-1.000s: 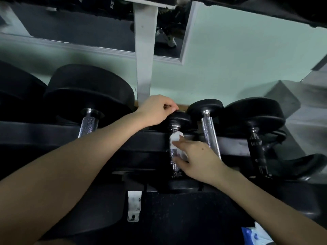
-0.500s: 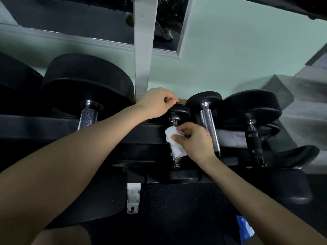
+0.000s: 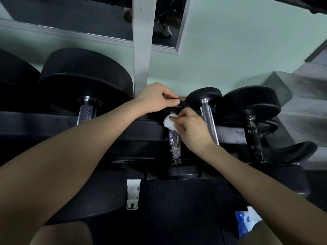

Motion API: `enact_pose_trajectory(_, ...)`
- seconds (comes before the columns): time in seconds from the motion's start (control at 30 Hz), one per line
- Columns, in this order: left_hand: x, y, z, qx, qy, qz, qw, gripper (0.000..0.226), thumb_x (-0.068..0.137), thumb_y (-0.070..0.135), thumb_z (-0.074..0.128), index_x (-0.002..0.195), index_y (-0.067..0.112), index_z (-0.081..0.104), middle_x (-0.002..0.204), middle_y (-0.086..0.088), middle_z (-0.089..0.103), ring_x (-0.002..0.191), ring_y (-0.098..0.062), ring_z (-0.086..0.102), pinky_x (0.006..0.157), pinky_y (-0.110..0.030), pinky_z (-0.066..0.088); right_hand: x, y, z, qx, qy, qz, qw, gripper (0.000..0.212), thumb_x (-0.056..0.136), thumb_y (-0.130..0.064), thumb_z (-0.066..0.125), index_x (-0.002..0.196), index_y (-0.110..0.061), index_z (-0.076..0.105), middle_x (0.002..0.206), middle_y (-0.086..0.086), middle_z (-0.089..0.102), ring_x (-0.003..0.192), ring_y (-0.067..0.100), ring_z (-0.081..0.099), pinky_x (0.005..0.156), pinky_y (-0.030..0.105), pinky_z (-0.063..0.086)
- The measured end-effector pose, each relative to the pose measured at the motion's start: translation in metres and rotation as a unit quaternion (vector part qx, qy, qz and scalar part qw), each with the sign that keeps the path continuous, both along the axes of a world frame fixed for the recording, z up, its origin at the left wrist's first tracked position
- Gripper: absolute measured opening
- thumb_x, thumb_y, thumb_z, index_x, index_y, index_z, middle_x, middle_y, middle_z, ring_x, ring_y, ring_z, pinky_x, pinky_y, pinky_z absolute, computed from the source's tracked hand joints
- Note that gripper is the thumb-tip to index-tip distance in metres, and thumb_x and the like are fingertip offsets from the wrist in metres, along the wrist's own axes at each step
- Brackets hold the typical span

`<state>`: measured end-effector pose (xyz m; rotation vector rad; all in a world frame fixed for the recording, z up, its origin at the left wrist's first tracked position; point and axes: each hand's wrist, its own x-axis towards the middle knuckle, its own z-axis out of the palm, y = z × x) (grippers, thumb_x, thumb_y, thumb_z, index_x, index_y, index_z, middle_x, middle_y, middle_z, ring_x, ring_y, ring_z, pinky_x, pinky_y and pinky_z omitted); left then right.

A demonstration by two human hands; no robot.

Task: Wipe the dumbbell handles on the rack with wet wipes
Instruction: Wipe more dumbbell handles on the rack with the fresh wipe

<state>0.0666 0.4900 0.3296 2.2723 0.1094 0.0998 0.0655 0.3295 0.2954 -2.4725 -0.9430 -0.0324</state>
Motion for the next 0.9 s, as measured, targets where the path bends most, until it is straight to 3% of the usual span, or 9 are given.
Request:
enact_pose_trajectory(0.1,0.000,0.001,0.000,0.011,0.005,-0.008,1.000,0.029,0.084,0.029,0.068,0.110,0.017,0.070,0.112,0.003,0.069,0.102,-0.006,0.060,0.086,-0.014,0.041,-0.001,-0.002,-0.011,-0.033,-0.006,0.036,0.999,0.029,0.087,-0.002,0.060,0.114,-0.009,0.069,0.100,0.015,0.052,0.094,0.034,0.052,0.081,0.027,0.038)
enact_pose_trajectory(0.2,0.000,0.000,0.001,0.008,0.004,-0.010,1.000,0.028,0.085,0.029,0.067,0.110,0.017,0.070,0.112,0.003,0.069,0.101,-0.005,0.060,0.086,-0.013,0.041,0.001,-0.002,-0.006,-0.091,0.003,0.057,0.994,0.033,0.091,-0.002,0.054,0.120,-0.013,0.065,0.094,0.007,0.044,0.096,0.030,0.051,0.076,0.022,0.034)
enact_pose_trajectory(0.33,0.000,0.000,0.001,0.035,-0.002,-0.011,0.999,0.028,0.086,0.030,0.066,0.111,0.018,0.069,0.112,0.003,0.068,0.100,-0.006,0.059,0.085,-0.015,0.041,-0.019,-0.018,0.002,-0.140,0.019,0.145,0.979,0.038,0.084,0.012,0.051,0.109,-0.009,0.071,0.106,0.008,0.060,0.100,0.024,0.059,0.075,0.012,0.031)
enact_pose_trajectory(0.4,0.001,0.000,0.000,0.043,-0.003,-0.012,0.999,0.028,0.086,0.030,0.065,0.111,0.018,0.070,0.112,0.003,0.069,0.101,-0.008,0.060,0.084,-0.016,0.041,-0.033,-0.031,0.005,-0.153,0.070,0.189,0.968,0.037,0.085,0.011,0.052,0.105,-0.011,0.073,0.109,0.004,0.064,0.102,0.019,0.060,0.082,0.020,0.042)
enact_pose_trajectory(0.47,0.001,0.000,0.000,0.044,0.001,-0.014,0.999,0.027,0.086,0.030,0.065,0.110,0.018,0.070,0.111,0.003,0.069,0.102,-0.010,0.060,0.085,-0.018,0.042,-0.030,-0.035,0.011,-0.166,0.077,0.157,0.971,0.033,0.089,0.002,0.053,0.109,-0.017,0.072,0.105,0.002,0.065,0.100,0.018,0.060,0.085,0.034,0.047)
enact_pose_trajectory(0.6,0.000,0.000,0.000,0.030,0.000,-0.010,1.000,0.025,0.084,0.032,0.068,0.106,0.020,0.071,0.107,0.004,0.070,0.102,-0.010,0.061,0.093,-0.024,0.046,0.009,-0.018,0.020,-0.086,0.016,0.009,0.996,0.028,0.091,-0.013,0.058,0.112,-0.027,0.070,0.101,-0.002,0.064,0.097,0.017,0.059,0.084,0.035,0.045)
enact_pose_trajectory(0.8,0.000,0.001,-0.002,0.024,0.020,-0.025,0.999,0.039,0.077,0.035,0.074,0.113,0.021,0.068,0.112,0.005,0.067,0.107,-0.011,0.059,0.098,-0.025,0.044,0.004,-0.018,0.005,-0.098,0.098,0.047,0.989,0.026,0.093,-0.017,0.056,0.108,-0.033,0.071,0.086,-0.020,0.052,0.091,0.008,0.053,0.082,0.026,0.043)
enact_pose_trajectory(0.9,0.002,-0.002,0.001,0.052,0.028,-0.032,0.998,0.047,0.076,0.040,0.073,0.119,0.023,0.064,0.119,0.006,0.064,0.112,-0.011,0.056,0.095,-0.022,0.041,-0.002,-0.023,0.009,-0.160,0.095,0.082,0.979,0.030,0.093,-0.017,0.054,0.104,-0.039,0.071,0.092,-0.021,0.058,0.099,0.007,0.056,0.083,0.027,0.045)
